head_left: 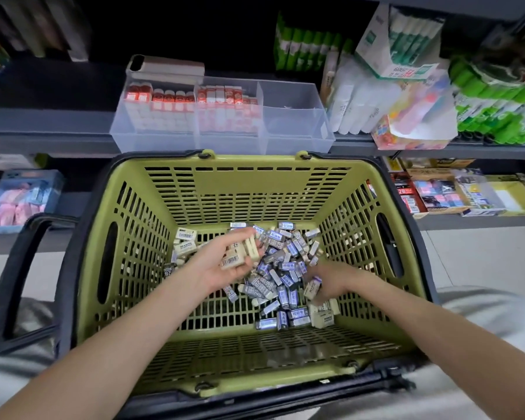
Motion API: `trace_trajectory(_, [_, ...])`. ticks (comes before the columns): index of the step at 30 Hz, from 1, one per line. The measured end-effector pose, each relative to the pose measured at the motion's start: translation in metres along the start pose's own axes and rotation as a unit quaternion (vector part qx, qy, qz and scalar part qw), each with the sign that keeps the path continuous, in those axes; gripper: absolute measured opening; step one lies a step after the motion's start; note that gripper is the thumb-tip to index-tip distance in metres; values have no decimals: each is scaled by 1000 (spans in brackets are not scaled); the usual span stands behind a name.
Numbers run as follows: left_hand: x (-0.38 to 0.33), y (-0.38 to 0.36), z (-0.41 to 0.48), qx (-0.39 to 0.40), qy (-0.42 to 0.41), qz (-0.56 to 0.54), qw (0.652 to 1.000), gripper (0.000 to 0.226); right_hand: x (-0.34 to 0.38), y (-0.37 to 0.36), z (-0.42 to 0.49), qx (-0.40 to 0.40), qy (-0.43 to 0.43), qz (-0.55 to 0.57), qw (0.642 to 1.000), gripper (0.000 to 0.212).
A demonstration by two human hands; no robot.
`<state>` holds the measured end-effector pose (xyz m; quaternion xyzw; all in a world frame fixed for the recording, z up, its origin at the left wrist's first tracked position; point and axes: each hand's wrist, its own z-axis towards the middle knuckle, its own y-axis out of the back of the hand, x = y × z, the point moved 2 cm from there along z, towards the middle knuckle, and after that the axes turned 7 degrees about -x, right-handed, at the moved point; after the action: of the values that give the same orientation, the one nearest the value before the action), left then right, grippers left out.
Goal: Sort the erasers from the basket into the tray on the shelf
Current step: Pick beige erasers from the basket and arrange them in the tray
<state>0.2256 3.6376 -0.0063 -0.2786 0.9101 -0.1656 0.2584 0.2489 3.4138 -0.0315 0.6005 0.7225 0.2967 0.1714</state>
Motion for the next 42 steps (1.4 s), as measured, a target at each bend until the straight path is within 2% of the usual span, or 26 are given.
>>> trace_trajectory(1, [-1,0,0,3,-2,4,1000,23,-4,-13,4,25,0,-35,999,67])
trace_trajectory(3, [-2,0,1,5,-7,3,1000,23,-6,-27,8,20,32,-74,997,77])
trace_trajectory(6, [-2,0,0,8,-13,9,1000,33,-11,-27,12,4,71,-57,996,69])
trace_trajectory(9, [-3,-3,0,20,-14,9,1000,34,-16,-24,14,25,81,-47,995,63])
trace_trajectory(15, [-1,-7,5,16,-16,18,1000,52,-13,-32,18,11,84,-140,987,87])
trace_trajectory(17, [0,-8,7,13,-14,18,1000,56,-12,-32,19,10,95,-156,983,81])
trace_trajectory(20, [2,-7,8,8,-11,27,1000,58,-9,-29,20,9,109,-147,983,60])
trace_trajectory(24, [2,-5,10,9,-9,35,999,38,-5,-28,24,-3,109,-121,987,39])
trace_trajectory(27, [2,-5,10,12,-11,38,999,29,-3,-28,27,13,86,-96,992,45])
trace_trajectory(30, [2,-5,10,9,-15,38,999,40,-3,-27,28,23,72,-76,994,49])
trace_trajectory(37, [5,-6,11,3,-12,26,1000,50,-1,-34,29,-3,75,-40,996,30])
trace_trajectory(39, [6,-7,11,1,-12,30,999,49,-1,-35,32,-2,74,-33,997,36])
trace_trajectory(42, [7,-7,10,1,-12,37,999,43,-3,-35,33,21,62,-50,997,56])
